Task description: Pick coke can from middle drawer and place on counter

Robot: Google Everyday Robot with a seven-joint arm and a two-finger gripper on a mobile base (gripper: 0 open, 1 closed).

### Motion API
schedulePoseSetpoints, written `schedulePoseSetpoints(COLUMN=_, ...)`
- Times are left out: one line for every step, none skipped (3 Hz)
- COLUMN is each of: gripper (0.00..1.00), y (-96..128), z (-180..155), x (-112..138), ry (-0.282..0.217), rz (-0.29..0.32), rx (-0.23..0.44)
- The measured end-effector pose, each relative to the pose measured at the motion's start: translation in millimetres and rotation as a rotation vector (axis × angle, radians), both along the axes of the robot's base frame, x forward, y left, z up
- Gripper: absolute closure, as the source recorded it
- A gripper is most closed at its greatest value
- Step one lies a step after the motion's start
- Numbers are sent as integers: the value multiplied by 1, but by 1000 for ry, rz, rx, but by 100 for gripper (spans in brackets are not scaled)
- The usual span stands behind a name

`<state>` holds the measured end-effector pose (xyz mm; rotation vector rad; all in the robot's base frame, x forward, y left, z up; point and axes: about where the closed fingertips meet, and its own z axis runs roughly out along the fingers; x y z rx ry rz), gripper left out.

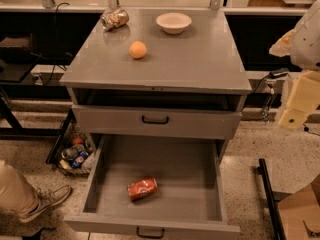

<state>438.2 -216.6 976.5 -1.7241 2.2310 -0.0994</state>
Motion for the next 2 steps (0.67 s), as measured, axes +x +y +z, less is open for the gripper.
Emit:
schedulePoseSetpoints(gripper=0, y=0, z=0, x=0, ry=0, rz=0, rx=0)
schedulePoseSetpoints(gripper=0, y=14, z=-29, x=13, ry=16, rz=56, rx=52)
